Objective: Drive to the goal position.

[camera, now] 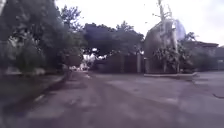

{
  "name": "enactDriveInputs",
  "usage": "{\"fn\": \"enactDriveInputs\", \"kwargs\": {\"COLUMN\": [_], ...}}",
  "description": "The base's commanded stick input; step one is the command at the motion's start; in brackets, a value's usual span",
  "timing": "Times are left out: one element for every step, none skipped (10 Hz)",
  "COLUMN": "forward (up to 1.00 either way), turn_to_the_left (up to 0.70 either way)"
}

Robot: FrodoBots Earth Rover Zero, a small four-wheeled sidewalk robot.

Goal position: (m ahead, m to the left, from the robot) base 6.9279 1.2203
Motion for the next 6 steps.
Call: {"fn": "enactDriveInputs", "kwargs": {"forward": [0.70,0.70,0.70,0.70,0.70,0.70], "turn_to_the_left": [0.22,0.00,0.00,0.00,0.00,0.00]}}
